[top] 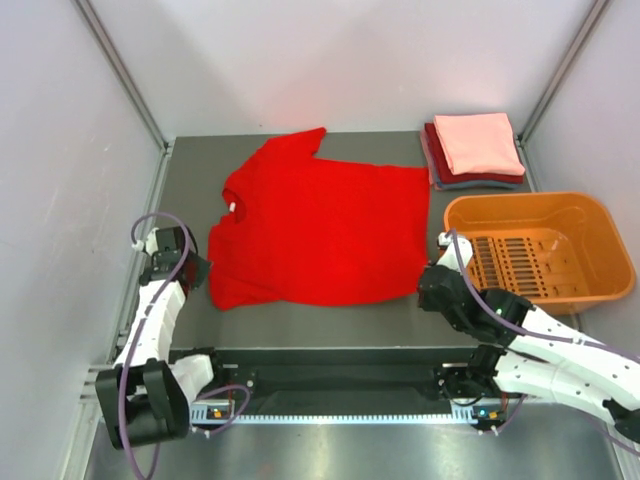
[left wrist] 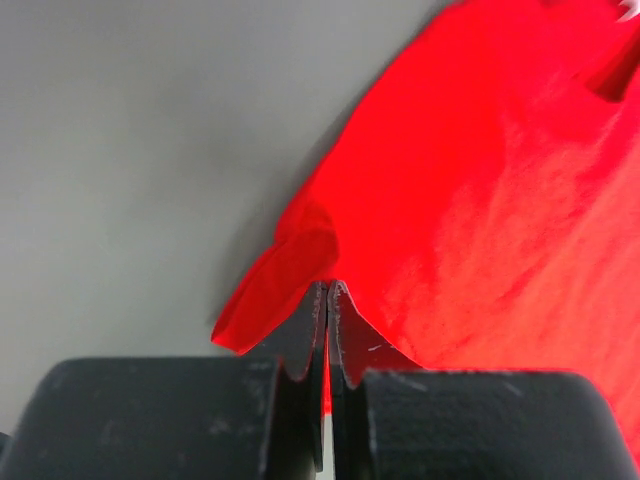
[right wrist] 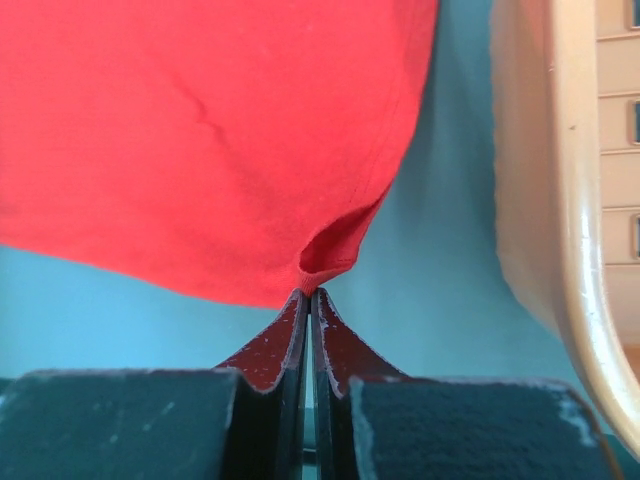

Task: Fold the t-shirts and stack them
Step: Fold the tshirt

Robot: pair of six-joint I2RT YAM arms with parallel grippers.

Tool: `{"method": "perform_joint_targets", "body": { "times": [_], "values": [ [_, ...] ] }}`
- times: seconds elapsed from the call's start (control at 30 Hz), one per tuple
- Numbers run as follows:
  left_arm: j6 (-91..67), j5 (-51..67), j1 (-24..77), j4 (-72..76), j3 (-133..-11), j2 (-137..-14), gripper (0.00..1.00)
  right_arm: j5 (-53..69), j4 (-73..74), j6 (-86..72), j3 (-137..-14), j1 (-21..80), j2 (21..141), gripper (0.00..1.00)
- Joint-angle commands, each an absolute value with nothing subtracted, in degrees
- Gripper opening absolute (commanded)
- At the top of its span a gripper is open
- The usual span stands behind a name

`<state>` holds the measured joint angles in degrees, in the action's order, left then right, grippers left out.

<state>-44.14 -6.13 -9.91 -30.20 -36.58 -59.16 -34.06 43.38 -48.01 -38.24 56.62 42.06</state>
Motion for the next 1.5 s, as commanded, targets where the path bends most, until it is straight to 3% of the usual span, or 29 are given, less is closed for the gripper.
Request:
{"method": "perform_joint_targets", "body": {
  "times": [0.0,0.13,0.7,1.17,1.47],
  "values": [
    [-41.1,-11.1,-9.8,-28.6,-39.8,-53.8,0.00,-38.3,44.1,-47.7,-38.2,57.4,43.3,0.00],
    [-39.2,-13.1,-9.7,-28.1,-41.9,-52.7,0.00,-40.6,47.5,-48.3,-38.9,57.3,47.3,0.00],
    [-31.5,-4.4,-9.8,-23.6,-54.9,-76.0,0.00,-46.3,45.8,-46.8,-44.3,56.4,61.8,0.00],
    [-30.9,2.5,-9.5,-24.7,-69.9,-93.5,0.00,-43.5,40.5,-38.0,-46.8,47.4,71.4,0.00],
    [-30.0,5.6,-9.1,-21.7,-73.4,-98.8,0.00,-43.1,38.3,-34.7,-48.0,44.7,73.6,0.00]
  ]
}}
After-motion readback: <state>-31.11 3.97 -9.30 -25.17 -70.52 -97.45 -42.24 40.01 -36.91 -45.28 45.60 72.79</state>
